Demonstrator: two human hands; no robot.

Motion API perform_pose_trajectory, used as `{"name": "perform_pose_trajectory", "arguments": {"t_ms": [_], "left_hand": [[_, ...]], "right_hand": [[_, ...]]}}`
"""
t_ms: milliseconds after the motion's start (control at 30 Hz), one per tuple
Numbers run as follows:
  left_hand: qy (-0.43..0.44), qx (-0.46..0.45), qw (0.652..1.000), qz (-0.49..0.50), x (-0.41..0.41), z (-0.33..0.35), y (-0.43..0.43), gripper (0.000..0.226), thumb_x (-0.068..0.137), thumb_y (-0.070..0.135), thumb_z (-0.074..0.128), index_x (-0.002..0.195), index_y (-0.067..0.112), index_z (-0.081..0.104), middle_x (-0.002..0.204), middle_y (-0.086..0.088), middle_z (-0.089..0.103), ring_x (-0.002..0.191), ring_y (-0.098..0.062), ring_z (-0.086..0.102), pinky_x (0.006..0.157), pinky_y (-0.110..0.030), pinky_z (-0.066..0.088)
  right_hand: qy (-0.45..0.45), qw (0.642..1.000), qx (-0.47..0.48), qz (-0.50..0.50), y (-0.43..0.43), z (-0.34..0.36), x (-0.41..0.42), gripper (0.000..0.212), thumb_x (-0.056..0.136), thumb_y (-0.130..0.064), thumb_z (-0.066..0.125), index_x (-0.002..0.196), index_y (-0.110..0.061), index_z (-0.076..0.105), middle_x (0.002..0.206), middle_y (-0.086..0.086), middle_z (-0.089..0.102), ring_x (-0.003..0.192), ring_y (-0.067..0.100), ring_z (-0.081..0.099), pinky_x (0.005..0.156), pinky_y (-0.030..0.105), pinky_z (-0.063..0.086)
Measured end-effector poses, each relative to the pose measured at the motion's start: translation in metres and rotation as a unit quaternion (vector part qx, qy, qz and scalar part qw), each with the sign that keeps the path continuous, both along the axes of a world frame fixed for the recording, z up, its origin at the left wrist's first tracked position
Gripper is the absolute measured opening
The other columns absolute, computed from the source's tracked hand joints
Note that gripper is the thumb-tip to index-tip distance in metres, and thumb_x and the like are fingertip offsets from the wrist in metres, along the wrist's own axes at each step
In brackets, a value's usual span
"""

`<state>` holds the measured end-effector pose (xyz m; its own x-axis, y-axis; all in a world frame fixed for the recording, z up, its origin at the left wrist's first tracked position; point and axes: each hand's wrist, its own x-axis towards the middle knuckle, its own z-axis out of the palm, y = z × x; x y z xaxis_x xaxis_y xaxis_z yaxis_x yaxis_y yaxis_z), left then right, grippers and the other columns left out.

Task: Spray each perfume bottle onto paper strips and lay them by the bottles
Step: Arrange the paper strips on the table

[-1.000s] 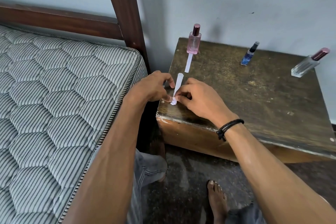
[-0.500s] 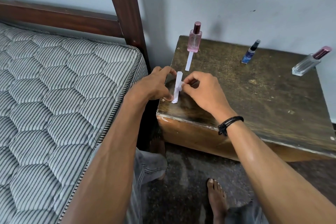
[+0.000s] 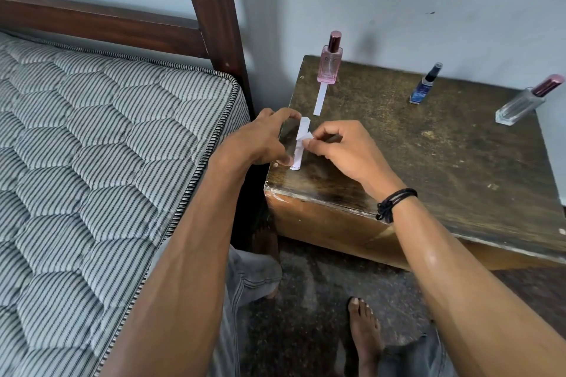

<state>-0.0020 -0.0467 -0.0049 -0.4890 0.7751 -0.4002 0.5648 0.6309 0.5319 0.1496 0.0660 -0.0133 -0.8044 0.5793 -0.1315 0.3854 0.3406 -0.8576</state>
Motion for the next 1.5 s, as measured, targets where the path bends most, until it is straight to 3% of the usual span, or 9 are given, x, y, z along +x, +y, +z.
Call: {"name": "perform_pose_trajectory", "arguments": {"t_ms": [133,233,433,567,733,1067,1267,1400,1500], "left_hand": [[0.003,0.002,1.000,-0.001,0.000,0.000,0.001,0.096,0.071,0.019,0.087,0.147,0.040,0.032,0.143,-0.001,0.037,0.123,-0.026,0.055,0.104,-0.047,0.048],[0.007,0.005,1.000,-0.001,0.001,0.002,0.000,0.091,0.072,0.018,0.087,0.144,0.036,0.036,0.141,-0.001,0.040,0.118,-0.025,0.056,0.102,-0.043,0.048],[0.024,0.009,1.000,-0.014,0.002,0.003,-0.001,0.048,0.074,0.019,0.085,0.107,0.025,0.050,0.124,0.003,0.044,0.108,-0.022,0.058,0.085,-0.035,0.047],[0.022,0.015,1.000,-0.016,0.002,0.002,-0.001,0.035,0.074,0.019,0.085,0.094,0.024,0.057,0.125,0.003,0.043,0.110,-0.021,0.057,0.088,-0.035,0.047],[0.014,0.015,0.999,-0.026,0.003,0.006,-0.001,0.034,0.073,0.018,0.087,0.094,0.029,0.062,0.129,0.000,0.043,0.115,-0.024,0.057,0.101,-0.042,0.048],[-0.067,0.059,0.996,-0.016,-0.003,0.024,-0.008,0.029,0.074,0.017,0.087,0.099,0.025,0.075,0.127,0.000,0.049,0.115,-0.029,0.057,0.103,-0.047,0.048],[-0.097,0.051,0.993,-0.035,-0.002,0.026,-0.008,0.032,0.075,0.021,0.085,0.104,0.032,0.078,0.135,0.004,0.050,0.118,-0.017,0.052,0.104,-0.037,0.044],[-0.087,0.039,0.994,-0.047,0.000,0.025,-0.006,0.035,0.077,0.021,0.084,0.110,0.029,0.077,0.138,0.007,0.047,0.116,-0.012,0.048,0.095,-0.029,0.038],[-0.080,0.021,0.995,-0.051,0.002,0.021,-0.005,0.036,0.077,0.020,0.085,0.111,0.029,0.077,0.142,0.009,0.042,0.116,-0.010,0.044,0.100,-0.030,0.036]], "right_hand": [[0.013,0.999,0.009,-0.040,0.000,-0.001,-0.001,0.014,0.091,-0.031,0.077,0.078,-0.025,0.078,0.076,-0.006,0.073,0.079,0.019,0.070,0.086,0.049,0.059],[0.006,0.999,0.026,-0.048,-0.001,-0.002,-0.002,0.012,0.092,-0.030,0.075,0.081,-0.032,0.079,0.077,-0.014,0.073,0.079,0.014,0.071,0.087,0.046,0.060],[0.009,0.998,0.003,-0.057,-0.001,-0.004,-0.002,0.009,0.091,-0.030,0.077,0.083,-0.032,0.082,0.079,-0.014,0.075,0.083,0.012,0.072,0.091,0.047,0.059],[0.014,0.996,-0.043,-0.071,0.001,-0.003,-0.002,0.009,0.090,-0.029,0.077,0.084,-0.029,0.084,0.081,-0.004,0.078,0.083,0.018,0.074,0.089,0.050,0.060],[0.018,0.993,-0.074,-0.086,0.001,-0.003,-0.001,0.014,0.091,-0.022,0.076,0.081,-0.028,0.083,0.083,-0.001,0.079,0.087,0.023,0.074,0.088,0.046,0.062],[0.007,0.995,-0.059,-0.084,-0.002,-0.005,-0.002,0.011,0.089,-0.028,0.077,0.080,-0.028,0.084,0.079,-0.003,0.078,0.085,0.018,0.073,0.091,0.052,0.058],[0.007,0.994,-0.065,-0.086,-0.001,-0.005,-0.002,0.012,0.090,-0.023,0.075,0.081,-0.025,0.083,0.080,-0.004,0.078,0.086,0.018,0.074,0.091,0.049,0.059],[0.008,0.994,-0.067,-0.088,-0.001,-0.006,-0.002,0.012,0.090,-0.024,0.075,0.082,-0.025,0.084,0.081,-0.002,0.079,0.086,0.020,0.074,0.092,0.049,0.059],[0.006,0.994,-0.065,-0.088,-0.001,-0.005,-0.002,0.012,0.091,-0.024,0.075,0.084,-0.025,0.084,0.081,-0.004,0.079,0.085,0.018,0.074,0.091,0.047,0.060]]}}
